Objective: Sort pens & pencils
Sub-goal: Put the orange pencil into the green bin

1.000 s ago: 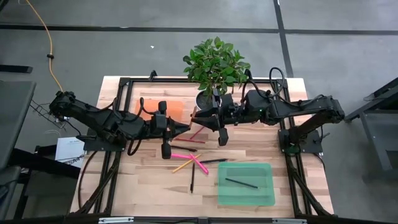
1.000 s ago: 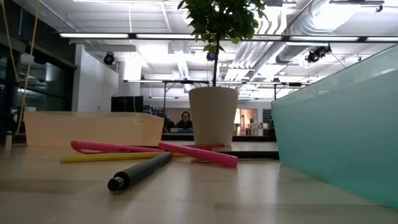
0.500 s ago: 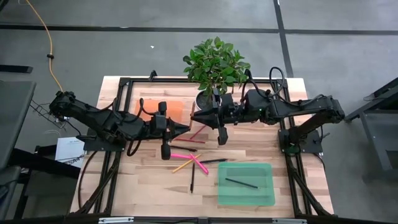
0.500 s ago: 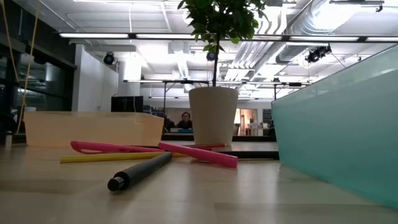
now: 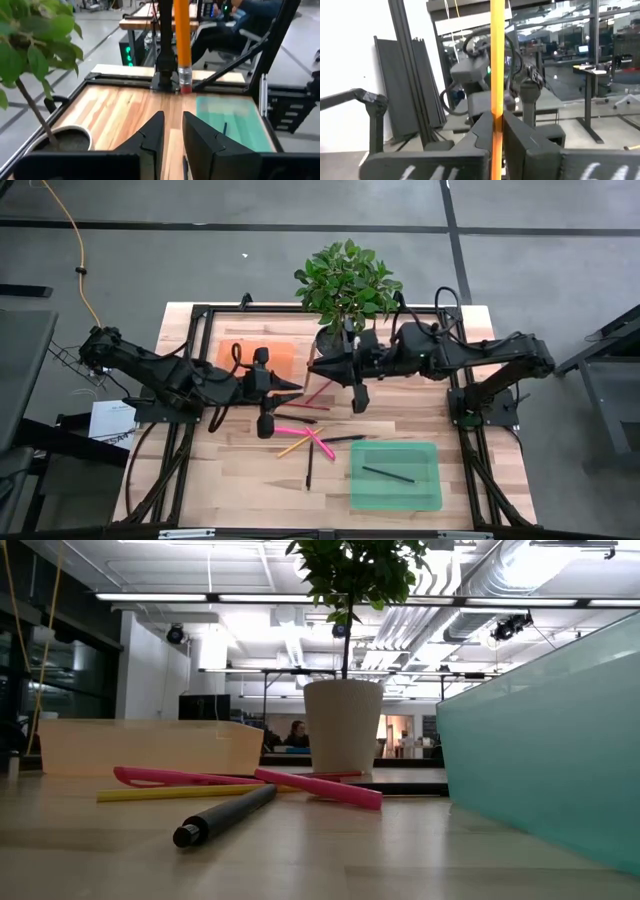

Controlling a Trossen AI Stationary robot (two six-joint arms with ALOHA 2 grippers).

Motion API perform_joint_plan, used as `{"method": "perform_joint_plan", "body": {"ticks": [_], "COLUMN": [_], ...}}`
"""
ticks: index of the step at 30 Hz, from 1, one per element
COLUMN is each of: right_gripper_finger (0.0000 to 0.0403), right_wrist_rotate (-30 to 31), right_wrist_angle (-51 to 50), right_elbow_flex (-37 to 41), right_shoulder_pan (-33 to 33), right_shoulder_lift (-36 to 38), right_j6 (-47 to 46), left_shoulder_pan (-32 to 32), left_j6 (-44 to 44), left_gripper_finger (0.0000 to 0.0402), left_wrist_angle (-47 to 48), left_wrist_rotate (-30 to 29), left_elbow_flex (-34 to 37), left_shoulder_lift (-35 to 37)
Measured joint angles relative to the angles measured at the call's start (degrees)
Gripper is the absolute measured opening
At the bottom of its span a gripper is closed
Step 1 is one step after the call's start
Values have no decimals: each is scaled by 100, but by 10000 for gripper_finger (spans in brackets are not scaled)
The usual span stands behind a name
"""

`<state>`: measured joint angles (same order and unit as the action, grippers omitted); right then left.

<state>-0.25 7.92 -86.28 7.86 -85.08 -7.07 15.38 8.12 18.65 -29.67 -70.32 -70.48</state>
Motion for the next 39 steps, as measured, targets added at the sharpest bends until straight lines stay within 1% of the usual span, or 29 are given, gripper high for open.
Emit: {"method": "perform_joint_plan", "body": {"ticks": [3,9,16,24,31,39], "right_gripper_finger": [9,9,9,9,9,9], "right_wrist_rotate": [1,1,-3,-19,-21,354], "right_wrist_angle": [-52,-602,-1436,-2520,-3508,-4311], "right_elbow_flex": [2,2,2,4,6,6], "right_shoulder_pan": [2,53,239,555,1010,1619], "right_shoulder_lift": [10,7,54,178,188,147], "right_j6": [-15,-181,-473,-1010,-1687,-2519], "left_shoulder_pan": [-2,0,-2,0,2,2], "left_j6": [105,244,434,437,520,524], "left_gripper_finger": [64,58,51,51,51,51], "left_wrist_angle": [252,885,1623,1921,2229,2206], "left_wrist_rotate": [10,9,300,723,832,873], "left_elbow_flex": [0,0,0,0,0,0], "left_shoulder_lift": [-4,-2,-2,-2,-2,-2]}}
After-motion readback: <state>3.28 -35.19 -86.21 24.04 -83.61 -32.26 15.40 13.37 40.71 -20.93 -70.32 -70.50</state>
